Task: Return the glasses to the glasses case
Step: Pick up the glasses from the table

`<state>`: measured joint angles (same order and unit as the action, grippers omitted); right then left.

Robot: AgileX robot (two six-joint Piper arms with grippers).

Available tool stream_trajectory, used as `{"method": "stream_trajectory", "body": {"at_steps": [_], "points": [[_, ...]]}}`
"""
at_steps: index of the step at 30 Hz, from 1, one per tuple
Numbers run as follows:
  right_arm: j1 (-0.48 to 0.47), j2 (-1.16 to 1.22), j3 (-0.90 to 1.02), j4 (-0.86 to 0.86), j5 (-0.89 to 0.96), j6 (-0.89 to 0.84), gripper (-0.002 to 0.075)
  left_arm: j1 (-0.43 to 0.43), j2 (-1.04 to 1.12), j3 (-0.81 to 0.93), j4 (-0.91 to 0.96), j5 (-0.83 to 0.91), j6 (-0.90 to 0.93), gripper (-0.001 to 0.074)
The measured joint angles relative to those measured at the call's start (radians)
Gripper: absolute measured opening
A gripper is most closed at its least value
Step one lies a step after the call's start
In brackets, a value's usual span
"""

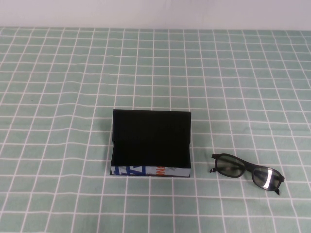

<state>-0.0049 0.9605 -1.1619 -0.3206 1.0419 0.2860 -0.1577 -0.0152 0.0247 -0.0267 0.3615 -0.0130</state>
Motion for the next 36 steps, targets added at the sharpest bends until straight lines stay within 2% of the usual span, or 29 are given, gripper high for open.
{"method": "stream_trajectory", "body": {"at_steps": [5,9,12,17,22,25,27,30,36], "points": [[0.002,0.108,0.024,0.31,0.042,-0.286,-0.0011,0.0,0.0,0.0,0.0,0.0,0.0,-0.0004],[0.007,0.209,0.024,0.577,0.042,-0.604,-0.0011,0.0,0.0,0.0,0.0,0.0,0.0,-0.0004],[0.033,0.274,0.024,0.673,0.04,-0.766,0.0,0.0,0.0,0.0,0.0,0.0,0.0,-0.0004],[0.16,0.326,0.024,0.647,0.034,-0.987,0.0091,0.0,0.0,0.0,0.0,0.0,0.0,-0.0004],[0.316,0.362,0.024,0.578,-0.012,-1.138,0.0277,0.0,0.0,0.0,0.0,0.0,0.0,-0.0004],[0.349,0.393,0.024,0.548,-0.067,-1.15,0.0408,0.0,0.0,0.0,0.0,0.0,0.0,-0.0004],[0.353,0.42,0.024,0.537,-0.084,-1.135,0.047,0.0,0.0,0.0,0.0,0.0,0.0,-0.0004],[0.355,0.481,0.024,0.489,-0.083,-1.103,0.0501,0.0,0.0,0.0,0.0,0.0,0.0,-0.0004],[0.355,0.598,0.024,0.39,-0.067,-1.089,0.0479,0.0,0.0,0.0,0.0,0.0,0.0,-0.0004]]}}
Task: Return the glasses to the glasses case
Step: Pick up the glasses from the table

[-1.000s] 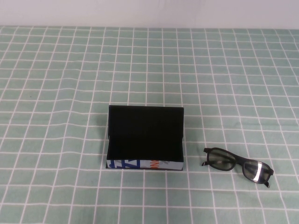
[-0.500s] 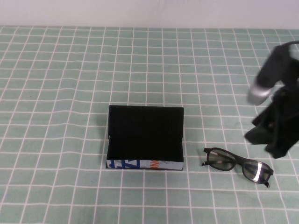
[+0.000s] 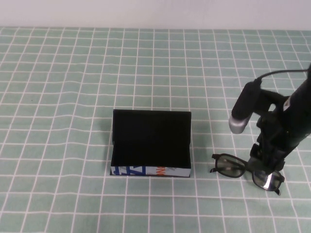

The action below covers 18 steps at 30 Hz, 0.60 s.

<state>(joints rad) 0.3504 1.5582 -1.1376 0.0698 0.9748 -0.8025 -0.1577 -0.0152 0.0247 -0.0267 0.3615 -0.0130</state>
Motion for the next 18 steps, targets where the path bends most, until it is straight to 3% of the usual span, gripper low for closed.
{"method": "stream_trajectory", "body": {"at_steps": [11,18], "points": [[0.005,0.109,0.0,-0.109,-0.04,0.109,0.0472,0.0,0.0,0.0,0.0,0.0,0.0,-0.0004],[0.08,0.145,0.0,-0.194,-0.057,0.151,0.0438,0.0,0.0,0.0,0.0,0.0,0.0,-0.0004]]}}
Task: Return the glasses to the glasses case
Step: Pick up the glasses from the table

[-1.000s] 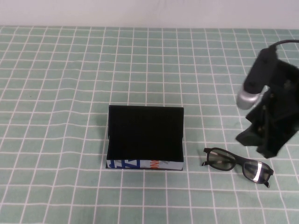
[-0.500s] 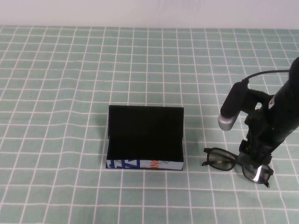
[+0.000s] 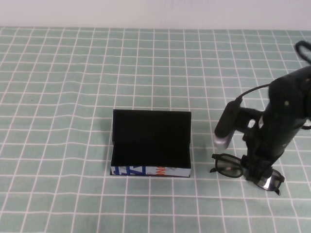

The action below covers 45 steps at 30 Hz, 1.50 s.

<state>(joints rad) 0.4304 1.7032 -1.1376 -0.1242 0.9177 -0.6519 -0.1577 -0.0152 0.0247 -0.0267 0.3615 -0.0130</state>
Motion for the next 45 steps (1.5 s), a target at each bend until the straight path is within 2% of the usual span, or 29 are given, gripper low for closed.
{"method": "stream_trajectory", "body": {"at_steps": [12,21,34,41,45], "points": [[0.019,0.087,0.0,-0.006,-0.001,0.006,0.0425,0.0,0.0,0.0,0.0,0.0,0.0,-0.0004],[0.019,0.096,0.0,-0.05,0.003,0.046,0.0233,0.0,0.0,0.0,0.0,0.0,0.0,-0.0004],[0.019,0.096,0.0,-0.08,0.036,0.056,0.0172,0.0,0.0,0.0,0.0,0.0,0.0,-0.0004],[0.019,0.073,0.0,-0.08,0.043,0.056,0.0076,0.0,0.0,0.0,0.0,0.0,0.0,-0.0004],[0.019,0.057,-0.002,-0.082,0.045,0.056,0.0055,0.0,0.0,0.0,0.0,0.0,0.0,-0.0004]]}}
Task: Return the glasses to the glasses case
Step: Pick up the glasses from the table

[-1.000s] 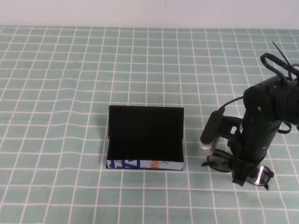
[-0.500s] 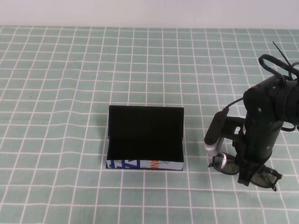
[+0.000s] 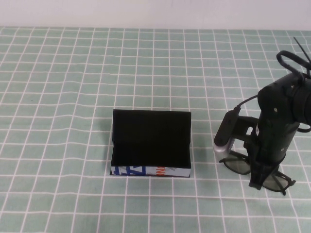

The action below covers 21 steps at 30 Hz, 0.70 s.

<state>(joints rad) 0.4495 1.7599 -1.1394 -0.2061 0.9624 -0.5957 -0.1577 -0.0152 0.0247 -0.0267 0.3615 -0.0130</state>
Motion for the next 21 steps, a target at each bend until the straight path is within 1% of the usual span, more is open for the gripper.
{"method": "stream_trajectory", "body": {"at_steps": [9,15,21], "points": [[0.0,-0.001,-0.048,0.02,0.047,-0.043,0.0043,0.0,0.0,0.0,0.0,0.0,0.0,-0.0004],[0.0,-0.001,-0.059,0.048,0.051,-0.049,0.0006,0.0,0.0,0.0,0.0,0.0,0.0,-0.0004],[0.0,-0.001,-0.059,0.05,0.051,-0.051,0.0001,0.0,0.0,0.0,0.0,0.0,0.0,-0.0004]]}}
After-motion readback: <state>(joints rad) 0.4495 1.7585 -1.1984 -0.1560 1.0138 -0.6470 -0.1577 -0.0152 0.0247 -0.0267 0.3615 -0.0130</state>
